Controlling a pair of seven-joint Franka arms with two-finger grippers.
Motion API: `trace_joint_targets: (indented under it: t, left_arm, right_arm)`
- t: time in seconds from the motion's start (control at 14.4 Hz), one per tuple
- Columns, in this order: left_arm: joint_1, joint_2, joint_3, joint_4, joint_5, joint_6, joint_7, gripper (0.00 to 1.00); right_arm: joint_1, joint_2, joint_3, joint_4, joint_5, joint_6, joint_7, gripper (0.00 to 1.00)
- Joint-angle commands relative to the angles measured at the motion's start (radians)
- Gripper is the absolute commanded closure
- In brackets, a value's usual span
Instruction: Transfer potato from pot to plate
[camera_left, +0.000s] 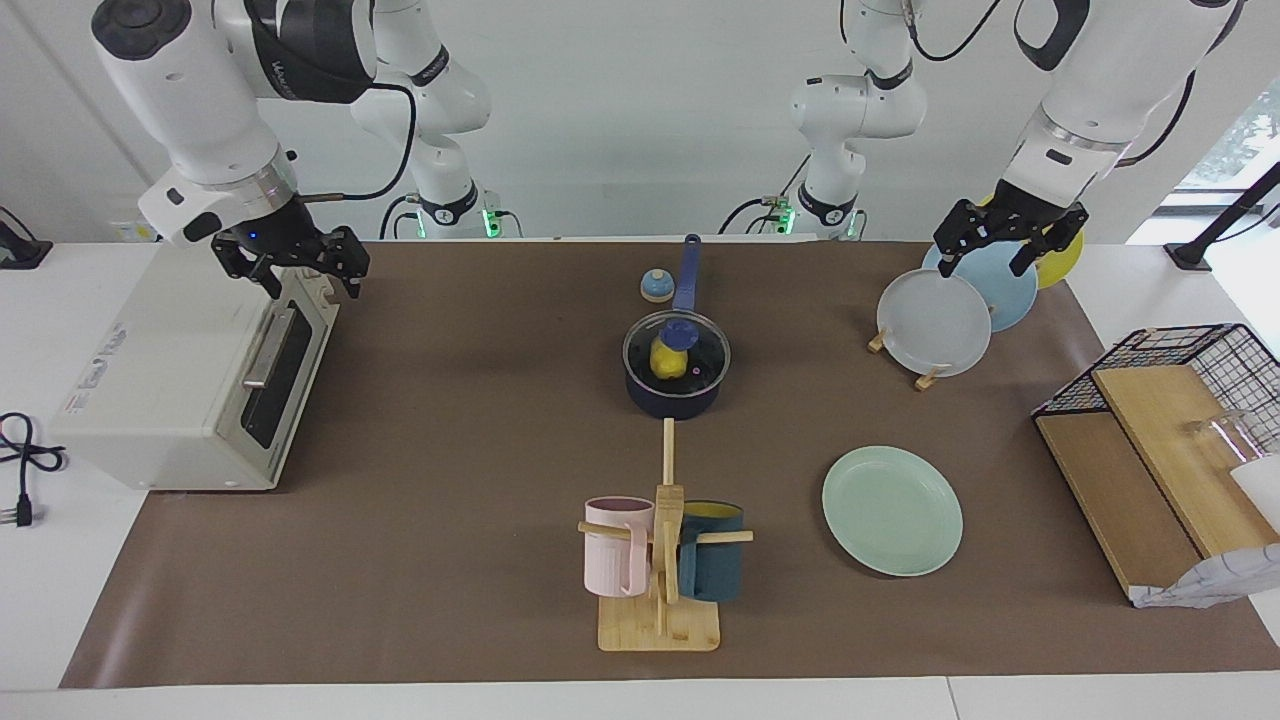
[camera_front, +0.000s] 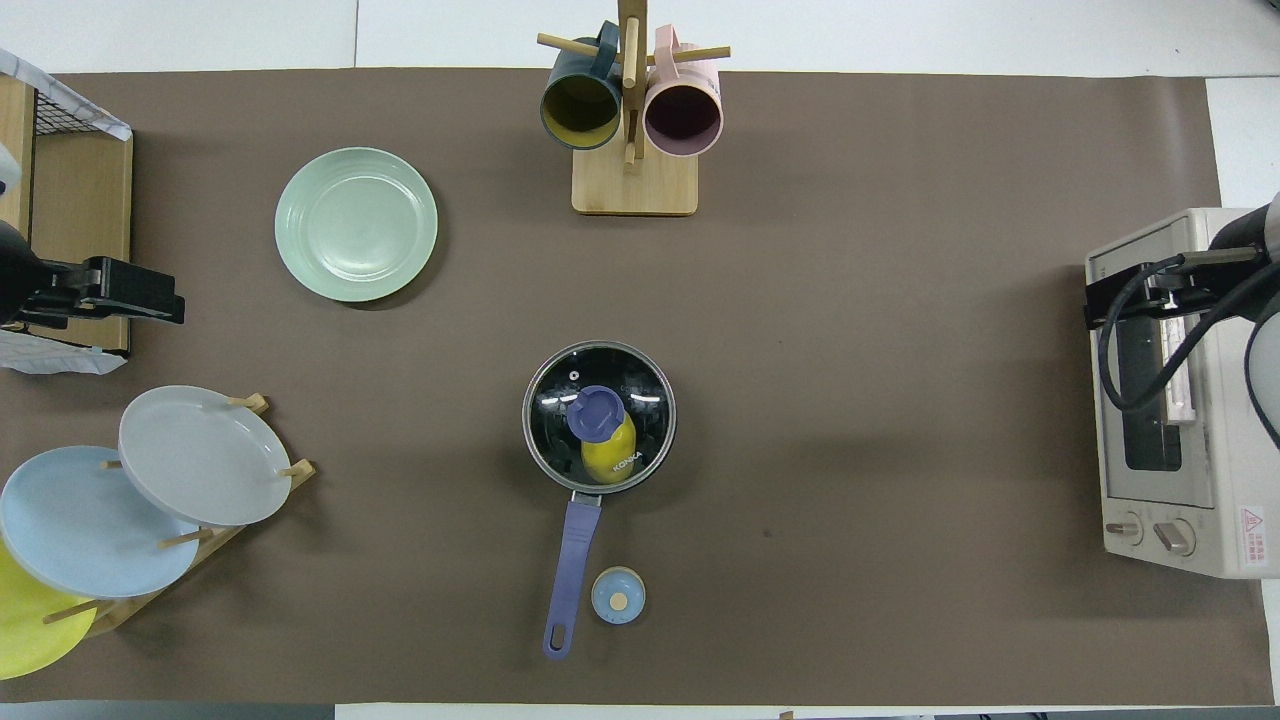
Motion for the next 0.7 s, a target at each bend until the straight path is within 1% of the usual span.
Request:
trace_joint_targets:
  t: [0.0,0.21,0.63]
  left_arm:
    - [-0.007,-0.011,0.011,-0.001,-0.01,-0.015,0.0,0.0]
    - [-0.007,-0.011,0.011,-0.001,-0.01,-0.015,0.0,0.0]
    - [-0.007,-0.011,0.011,-0.001,-0.01,-0.015,0.0,0.0]
  right_arm:
    - [-0.005,-0.023,0.002,-0.027,0.018,0.007,-0.022,0.0]
    - [-0.005,-0.022,0.003,-0.027,0.018,0.037,-0.02,0.0]
    - [-0.005,-0.025,0.005,-0.022,0.018,0.037,-0.025,0.0]
